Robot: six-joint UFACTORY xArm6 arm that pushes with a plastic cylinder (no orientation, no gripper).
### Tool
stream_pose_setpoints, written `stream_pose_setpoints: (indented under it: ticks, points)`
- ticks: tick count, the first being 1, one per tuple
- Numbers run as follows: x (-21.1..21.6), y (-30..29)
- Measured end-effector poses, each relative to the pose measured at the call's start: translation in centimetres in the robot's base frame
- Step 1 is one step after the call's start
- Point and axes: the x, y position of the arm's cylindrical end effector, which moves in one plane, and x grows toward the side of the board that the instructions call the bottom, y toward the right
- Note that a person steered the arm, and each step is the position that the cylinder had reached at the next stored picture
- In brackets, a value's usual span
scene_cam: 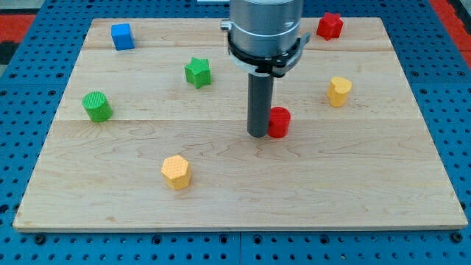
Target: Move the red circle diagonal to the bottom of the yellow heart
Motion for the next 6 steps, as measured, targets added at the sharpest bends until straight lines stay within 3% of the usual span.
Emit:
stream_pose_setpoints:
  ticks: [2, 4, 6]
  points:
    - [-4.0, 1.9]
    - [7.6, 9.2]
    - [3.5, 6.6]
